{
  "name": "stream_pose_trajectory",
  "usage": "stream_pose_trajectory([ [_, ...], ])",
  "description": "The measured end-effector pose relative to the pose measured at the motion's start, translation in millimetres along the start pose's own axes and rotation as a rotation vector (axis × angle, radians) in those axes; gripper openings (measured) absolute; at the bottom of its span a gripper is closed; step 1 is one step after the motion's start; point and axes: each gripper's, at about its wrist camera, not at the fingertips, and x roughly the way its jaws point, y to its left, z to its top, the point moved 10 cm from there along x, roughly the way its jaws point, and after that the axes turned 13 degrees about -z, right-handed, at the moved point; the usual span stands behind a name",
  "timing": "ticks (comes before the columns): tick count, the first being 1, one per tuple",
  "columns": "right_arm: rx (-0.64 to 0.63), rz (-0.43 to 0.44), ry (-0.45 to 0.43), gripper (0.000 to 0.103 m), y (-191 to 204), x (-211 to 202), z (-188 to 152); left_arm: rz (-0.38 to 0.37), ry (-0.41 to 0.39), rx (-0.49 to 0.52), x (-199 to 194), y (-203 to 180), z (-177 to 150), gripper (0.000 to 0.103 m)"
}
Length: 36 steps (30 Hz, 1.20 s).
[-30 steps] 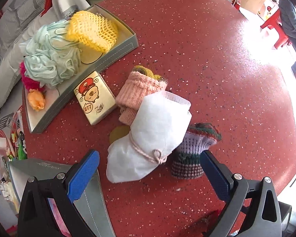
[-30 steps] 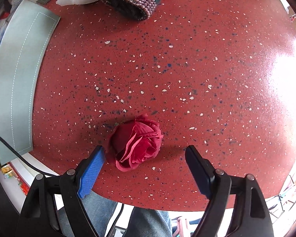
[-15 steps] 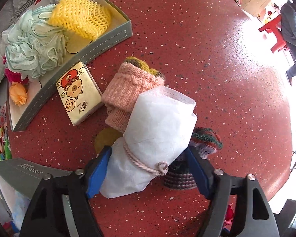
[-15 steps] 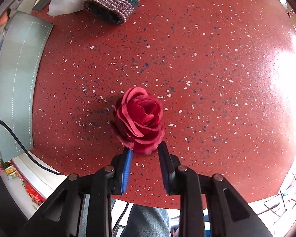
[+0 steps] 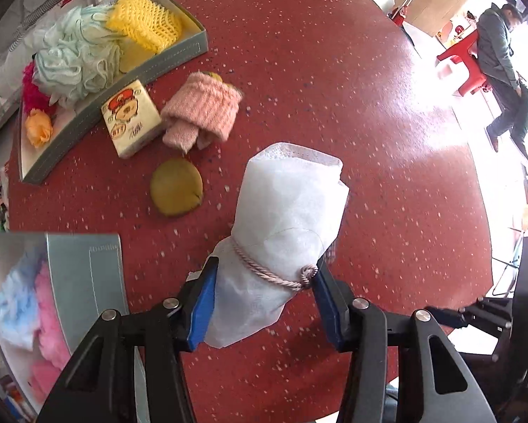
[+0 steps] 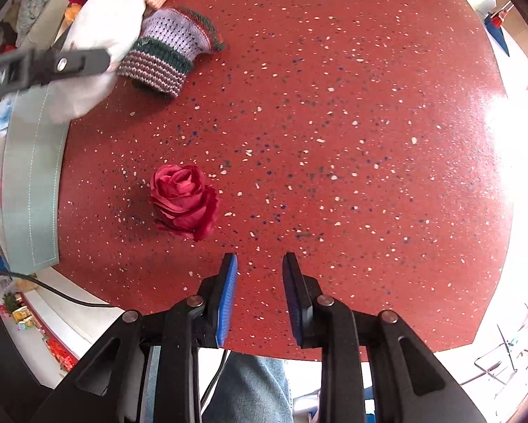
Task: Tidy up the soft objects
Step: 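Grasp the white cloth bundle with the left gripper while the right grasps the red rose, then lift and carry the cloth bundle and red rose with both grippers toward the box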
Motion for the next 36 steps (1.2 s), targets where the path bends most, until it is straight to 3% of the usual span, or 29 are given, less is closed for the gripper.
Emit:
stream_pose_trajectory([
  [6, -0.034, 0.064, -0.002, 0.033, -3.9, -4.0, -0.9, -0.021, 0.038, -0.124, 4.8, 3.5, -70.7, 0.053],
  [7, -0.048, 0.065, -0.006, 0.047, -0.5, -5.1, 0.1, -0.017, 0.045, -0.145, 7.4, 6.2, -80.8, 0.053],
  [8, -0.068, 0.063, -0.009, 0.068, 1.8, -4.9, 1.2, -0.003, 0.051, -0.163, 10.2, 10.4, -91.9, 0.053],
  [10, -0.121, 0.053, -0.030, 0.081, 14.7, -5.0, 4.6, 0.032, 0.059, -0.180, 17.4, 19.0, -103.1, 0.066],
  [12, -0.175, 0.020, -0.052, 0.081, 24.3, -4.4, 10.7, 0.076, 0.049, -0.170, 21.5, 24.3, -104.2, 0.086],
  [13, -0.195, 0.003, -0.064, 0.081, 29.6, -4.4, 13.0, 0.097, 0.034, -0.153, 22.8, 25.5, -101.8, 0.089],
  [16, -0.233, -0.060, -0.079, 0.081, 31.3, 0.0, 21.7, 0.142, 0.048, -0.146, 34.3, 33.1, -96.2, 0.089],
  [21, -0.285, -0.073, -0.084, 0.079, 39.4, 12.0, 39.9, 0.168, 0.094, -0.148, 54.6, 46.7, -101.4, 0.089],
  [23, -0.320, -0.079, -0.082, 0.072, 44.0, 17.7, 45.8, 0.178, 0.113, -0.133, 60.9, 49.6, -101.6, 0.090],
  [24, -0.331, -0.089, -0.076, 0.071, 45.6, 20.2, 47.1, 0.180, 0.106, -0.132, 61.9, 51.5, -100.7, 0.096],
  [25, -0.346, -0.111, -0.096, 0.063, 51.9, 22.0, 45.6, 0.187, 0.104, -0.138, 62.9, 54.7, -100.3, 0.103],
  [27, -0.366, -0.150, -0.109, 0.051, 57.7, 23.1, 46.5, 0.128, 0.113, -0.181, 67.4, 62.1, -100.3, 0.103],
  [28, -0.368, -0.168, -0.109, 0.039, 56.2, 22.8, 48.0, 0.106, 0.116, -0.216, 68.7, 66.0, -101.5, 0.103],
  [33, -0.301, -0.102, -0.063, 0.036, 51.1, 18.2, 52.4, 0.107, 0.184, -0.242, 71.7, 68.3, -93.6, 0.103],
  [35, -0.292, -0.092, -0.065, 0.036, 44.0, 13.1, 48.4, 0.101, 0.166, -0.232, 67.3, 64.8, -88.4, 0.095],
  [36, -0.290, -0.088, -0.067, 0.036, 41.2, 10.0, 47.7, 0.102, 0.151, -0.219, 65.0, 59.5, -80.9, 0.083],
])
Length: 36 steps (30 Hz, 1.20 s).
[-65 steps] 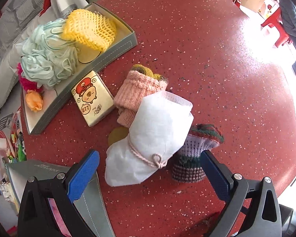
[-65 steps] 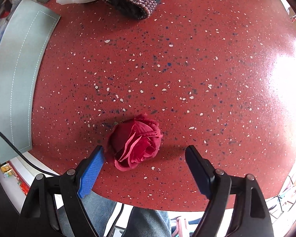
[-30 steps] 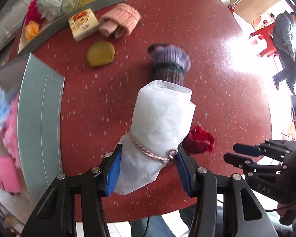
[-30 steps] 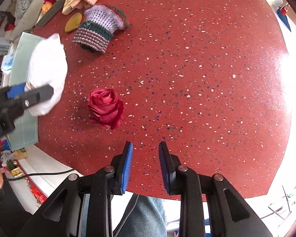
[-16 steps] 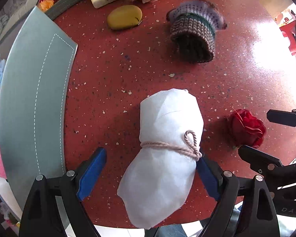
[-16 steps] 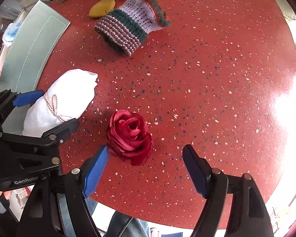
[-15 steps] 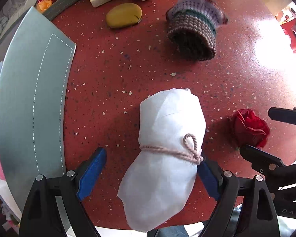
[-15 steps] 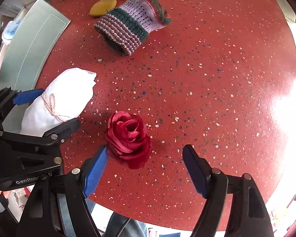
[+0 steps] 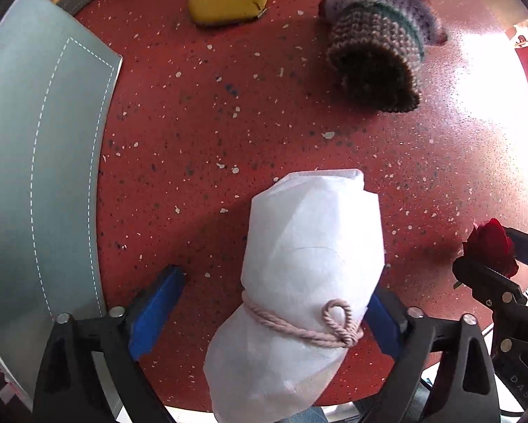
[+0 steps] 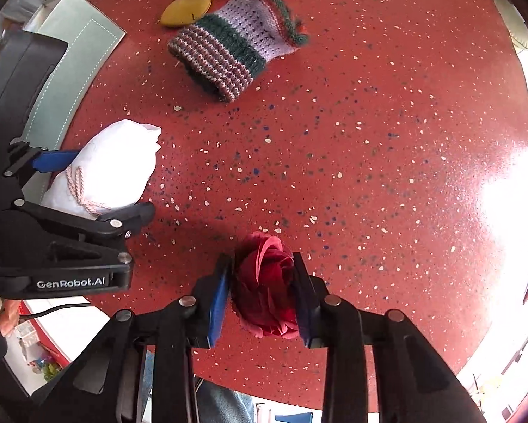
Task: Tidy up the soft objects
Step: 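Lift and carry the cloth bundle and red rose with both grippers toward the box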
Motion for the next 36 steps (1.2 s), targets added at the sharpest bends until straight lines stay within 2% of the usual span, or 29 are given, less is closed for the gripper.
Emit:
stream_pose_trajectory([
  [1, 0.003, 0.001, -0.002, 0.036, -3.3, -4.0, -0.9, -0.001, -0.010, 0.014, -3.8, -3.9, -0.1, 0.066],
  [3, 0.016, 0.003, -0.003, 0.036, -3.7, -12.0, -18.3, -0.003, -0.012, 0.036, -10.2, -11.0, -1.0, 0.049],
  [8, 0.066, 0.016, 0.003, 0.036, -26.5, -29.2, -19.8, 0.001, -0.029, 0.040, -26.1, -21.3, -7.0, 0.049],
  [10, 0.078, 0.022, 0.003, 0.036, -38.4, -37.3, -24.7, -0.003, -0.033, 0.051, -33.6, -32.7, -18.8, 0.049],
  [12, 0.085, 0.021, 0.006, 0.036, -41.0, -38.4, -22.9, -0.012, -0.033, 0.067, -38.6, -50.5, -47.4, 0.049],
  [15, 0.095, 0.022, 0.016, 0.036, -52.4, -42.5, -32.3, -0.022, -0.036, 0.097, -47.8, -63.7, -57.0, 0.049],
  [17, 0.099, 0.028, 0.021, 0.036, -26.6, -62.7, -52.7, -0.030, -0.037, 0.106, -54.2, -72.2, -67.9, 0.049],
  [22, 0.083, 0.026, 0.027, 0.036, -19.3, -64.0, -61.4, -0.042, -0.040, 0.133, -70.4, -87.7, -89.4, 0.049],
  [26, 0.052, 0.011, 0.011, 0.036, -8.6, -68.1, -55.7, -0.038, -0.050, 0.171, -86.4, -94.6, -87.9, 0.049],
  [31, 0.018, -0.014, -0.023, 0.036, -8.2, -81.7, -44.1, -0.041, -0.070, 0.197, -94.7, -110.3, -70.8, 0.049],
  [36, 0.020, -0.028, -0.048, 0.036, -16.5, -93.0, -37.3, -0.044, -0.093, 0.211, -104.8, -98.1, -56.5, 0.049],
])
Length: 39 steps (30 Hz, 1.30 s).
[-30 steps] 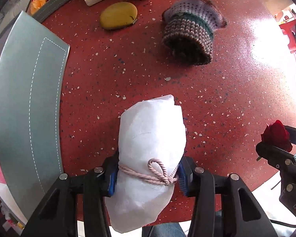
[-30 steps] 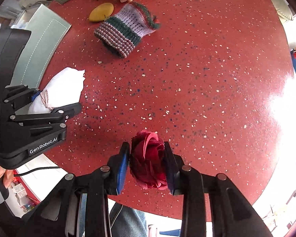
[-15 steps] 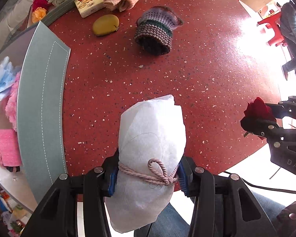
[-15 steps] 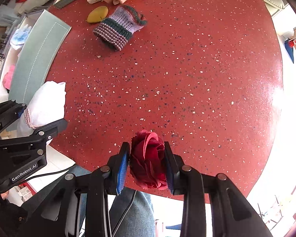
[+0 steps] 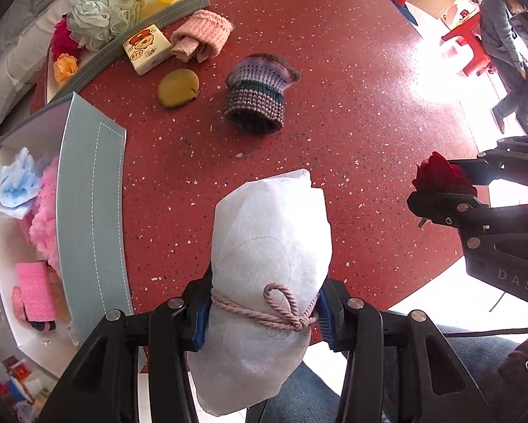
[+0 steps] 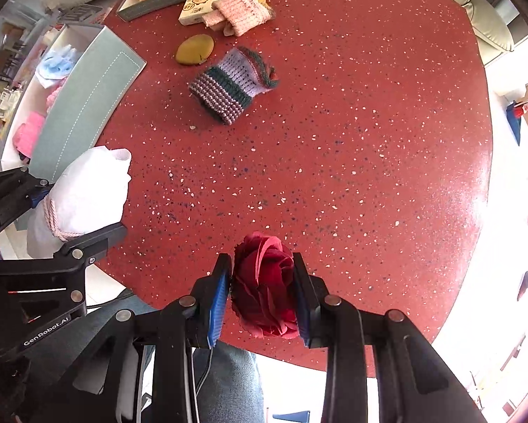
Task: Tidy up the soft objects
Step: 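Lift and carry the cloth bundle and red rose with both grippers toward the box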
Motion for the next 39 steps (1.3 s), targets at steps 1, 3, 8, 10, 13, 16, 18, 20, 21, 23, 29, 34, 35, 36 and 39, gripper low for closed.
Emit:
stream_pose_trajectory([
  [1, 0.004, -0.001, -0.004, 0.036, -2.9, -2.4, 0.6, 0.002, -0.003, 0.004, -1.8, -1.2, 1.7, 0.049],
  [3, 0.009, -0.005, -0.009, 0.036, -6.2, -3.2, 1.5, 0.005, -0.006, 0.010, 3.1, -0.2, -2.4, 0.049],
  [8, 0.039, -0.003, 0.003, 0.036, -16.9, 0.6, -1.8, 0.011, -0.002, 0.022, 6.6, -3.4, -5.0, 0.049],
  [10, 0.065, -0.001, 0.011, 0.036, -23.1, 3.7, -2.9, 0.013, 0.002, 0.028, 12.5, -2.3, -4.3, 0.049],
  [13, 0.102, -0.005, 0.014, 0.036, -34.3, 5.9, -4.7, 0.011, 0.004, 0.036, 14.8, -4.2, -2.3, 0.049],
  [16, 0.134, -0.017, 0.012, 0.036, -46.6, 5.3, -7.6, 0.009, 0.001, 0.047, 14.9, -7.5, 1.3, 0.049],
  [18, 0.158, -0.018, 0.014, 0.036, -53.6, 5.6, -10.0, 0.008, 0.001, 0.057, 14.6, -10.9, 3.5, 0.049],
  [20, 0.176, -0.015, 0.018, 0.036, -58.9, 6.7, -12.8, 0.007, 0.001, 0.066, 14.3, -13.8, 4.6, 0.049],
  [21, 0.184, -0.016, 0.021, 0.036, -60.9, 8.1, -14.1, 0.006, 0.001, 0.070, 13.6, -15.0, 4.1, 0.049],
  [23, 0.198, -0.016, 0.026, 0.036, -65.6, 9.5, -17.8, 0.004, 0.003, 0.073, 13.1, -16.4, 3.2, 0.049],
  [29, 0.218, -0.017, 0.039, 0.036, -72.8, 13.5, -25.0, -0.007, 0.000, 0.067, 14.8, -17.9, -1.1, 0.049],
  [34, 0.203, -0.023, 0.041, 0.036, -70.7, 13.3, -25.1, -0.012, -0.015, 0.049, 14.0, -14.8, -6.2, 0.049],
  [35, 0.198, -0.023, 0.039, 0.036, -69.8, 12.7, -24.5, -0.012, -0.019, 0.044, 13.3, -13.6, -7.5, 0.049],
  [36, 0.193, -0.024, 0.037, 0.036, -68.9, 12.0, -23.7, -0.011, -0.023, 0.039, 12.6, -12.3, -8.8, 0.049],
  [39, 0.179, -0.028, 0.028, 0.036, -65.3, 9.9, -19.1, -0.008, -0.040, 0.024, 10.0, -7.4, -12.4, 0.049],
])
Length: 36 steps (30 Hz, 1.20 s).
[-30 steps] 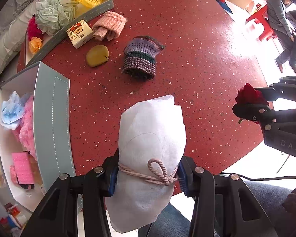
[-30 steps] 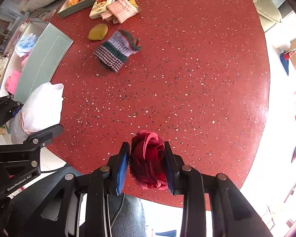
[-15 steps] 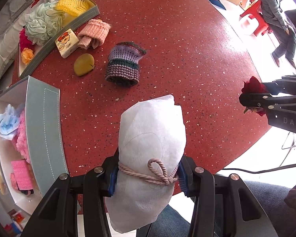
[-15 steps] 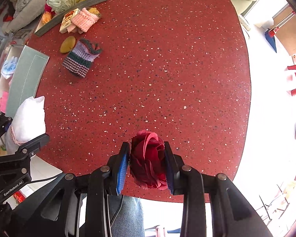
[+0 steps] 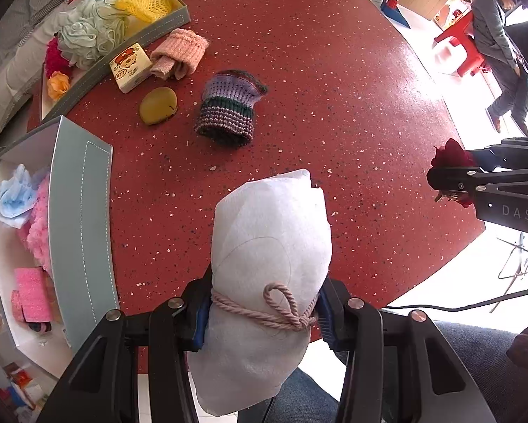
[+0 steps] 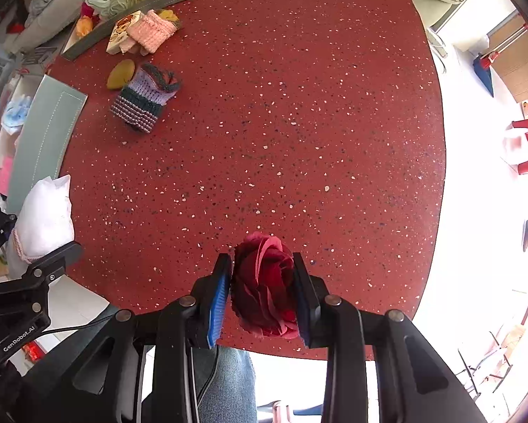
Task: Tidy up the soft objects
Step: 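Lift and carry the cloth bundle and red rose with both grippers toward the box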
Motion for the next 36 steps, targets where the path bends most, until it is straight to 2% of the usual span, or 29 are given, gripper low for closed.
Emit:
stream_pose_trajectory([
  [7, -0.040, -0.005, -0.019, 0.036, 8.6, -5.1, 5.1, 0.004, -0.027, -0.039, -3.8, 9.2, -10.1, 0.049],
  [23, -0.082, -0.024, -0.050, 0.036, 20.2, -17.6, 12.2, 0.004, -0.081, -0.069, -18.8, 23.5, -11.3, 0.049],
  [36, -0.107, -0.047, -0.077, 0.036, 49.8, -30.9, 27.8, 0.002, -0.143, -0.097, -41.5, 58.4, -12.1, 0.049],
])
